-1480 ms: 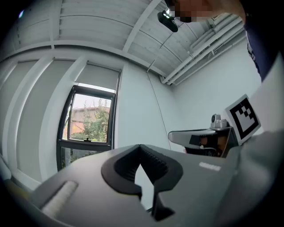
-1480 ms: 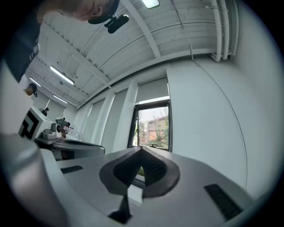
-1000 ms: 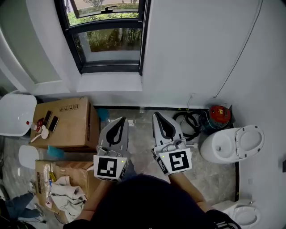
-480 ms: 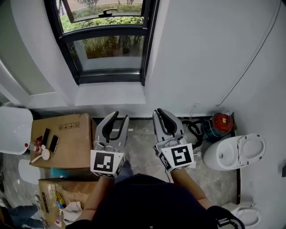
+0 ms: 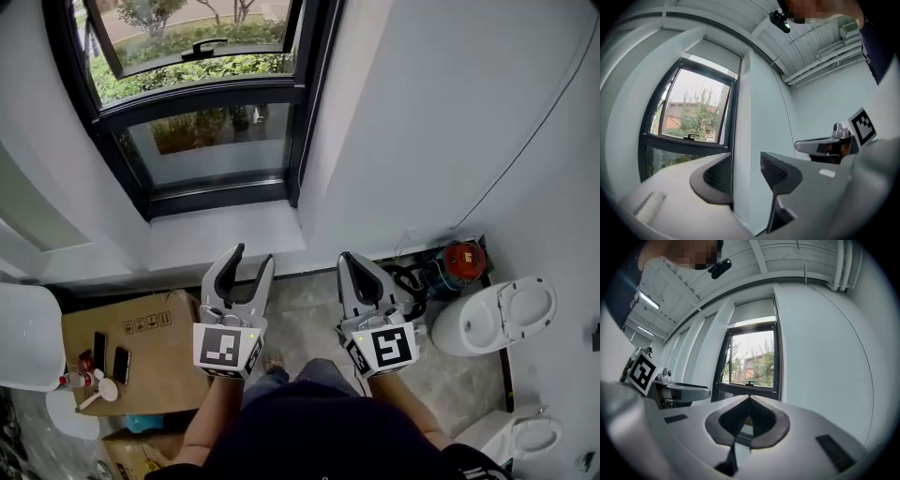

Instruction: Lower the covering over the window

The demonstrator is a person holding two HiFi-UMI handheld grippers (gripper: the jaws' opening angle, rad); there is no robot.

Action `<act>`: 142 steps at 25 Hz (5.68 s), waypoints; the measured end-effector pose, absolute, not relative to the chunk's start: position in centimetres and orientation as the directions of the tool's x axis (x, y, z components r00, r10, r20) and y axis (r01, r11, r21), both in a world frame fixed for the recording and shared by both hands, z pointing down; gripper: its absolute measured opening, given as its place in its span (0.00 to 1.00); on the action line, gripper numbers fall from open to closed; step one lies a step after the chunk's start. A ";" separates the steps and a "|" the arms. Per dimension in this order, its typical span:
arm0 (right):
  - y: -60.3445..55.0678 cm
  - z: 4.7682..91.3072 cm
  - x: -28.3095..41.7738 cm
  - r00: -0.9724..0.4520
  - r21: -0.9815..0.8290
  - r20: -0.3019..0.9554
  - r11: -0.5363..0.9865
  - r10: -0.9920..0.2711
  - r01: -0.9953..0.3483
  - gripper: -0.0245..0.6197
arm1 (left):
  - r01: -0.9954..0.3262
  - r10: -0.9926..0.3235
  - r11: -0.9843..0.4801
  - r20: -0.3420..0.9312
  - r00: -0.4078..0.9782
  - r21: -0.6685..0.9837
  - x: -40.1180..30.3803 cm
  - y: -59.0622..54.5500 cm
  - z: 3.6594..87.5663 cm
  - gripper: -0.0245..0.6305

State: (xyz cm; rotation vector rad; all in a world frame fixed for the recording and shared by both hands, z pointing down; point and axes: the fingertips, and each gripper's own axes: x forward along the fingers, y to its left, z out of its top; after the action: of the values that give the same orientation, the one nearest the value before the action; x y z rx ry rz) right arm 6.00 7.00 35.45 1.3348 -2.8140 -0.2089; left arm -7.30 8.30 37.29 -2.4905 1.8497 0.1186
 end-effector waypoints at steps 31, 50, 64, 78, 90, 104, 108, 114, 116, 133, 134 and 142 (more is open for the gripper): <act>-19.6 36.0 1.5 -0.611 0.128 -0.058 0.601 -0.789 -0.789 0.06 | -0.900 -0.898 -0.436 -0.066 0.435 0.004 -7.1 -19.9 36.6 0.31; -22.1 32.4 2.7 -0.537 0.182 -0.077 0.517 -0.840 -0.836 0.06 | -0.925 -0.926 -0.376 0.051 0.373 -0.048 -5.7 -39.5 38.7 0.31; -22.4 31.8 5.4 -0.445 0.178 -0.096 0.425 -0.890 -0.888 0.06 | -0.944 -0.947 -0.301 0.161 0.278 -0.135 -3.8 -46.9 41.4 0.28; -22.4 31.9 3.8 -0.479 0.168 -0.100 0.460 -0.872 -0.872 0.06 | -0.915 -0.913 -0.402 0.095 0.397 -0.032 -6.1 -41.8 40.4 0.06; -22.6 30.6 -2.4 -0.628 0.119 -0.112 0.617 -0.770 -0.778 0.06 | -0.837 -0.835 -0.547 0.085 0.544 -0.006 -9.6 -29.4 39.1 0.06; -16.8 27.1 -7.0 -0.842 -0.028 -0.117 0.849 -0.527 -0.528 0.15 | -0.680 -0.683 -0.726 0.005 0.730 0.101 -7.0 -16.0 38.0 0.06; -14.8 25.6 -7.3 -0.850 -0.049 -0.138 0.861 -0.509 -0.507 0.16 | -0.639 -0.642 -0.764 -0.013 0.766 0.095 -5.8 -13.8 38.1 0.06; -14.5 24.7 -5.8 -0.780 -0.004 -0.127 0.787 -0.613 -0.618 0.11 | -0.563 -0.574 -0.814 -0.041 0.818 0.145 -3.8 -12.3 38.2 0.05; -14.4 24.7 -5.4 -0.774 -0.006 -0.115 0.779 -0.623 -0.626 0.09 | -0.546 -0.558 -0.823 -0.050 0.828 0.156 -3.2 -12.0 38.2 0.05; -16.4 33.5 -3.6 -0.745 0.007 0.038 0.746 -0.666 -0.666 0.06 | -0.651 -0.649 -0.736 0.083 0.757 0.183 -1.5 -14.2 47.3 0.06; -16.5 34.2 -3.4 -0.745 0.005 0.046 0.746 -0.665 -0.666 0.06 | -0.654 -0.648 -0.735 0.095 0.755 0.182 -1.1 -14.3 48.0 0.06; -17.9 40.1 -2.8 -0.742 -0.035 0.145 0.746 -0.654 -0.665 0.06 | -0.665 -0.611 -0.698 0.263 0.747 0.267 -0.2 -14.5 54.1 0.06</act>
State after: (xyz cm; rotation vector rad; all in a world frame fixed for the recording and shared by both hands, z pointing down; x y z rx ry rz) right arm -2.76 -17.93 40.11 1.0690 -2.8190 0.1278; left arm -0.20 -14.47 54.11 -3.2564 1.2317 -0.2739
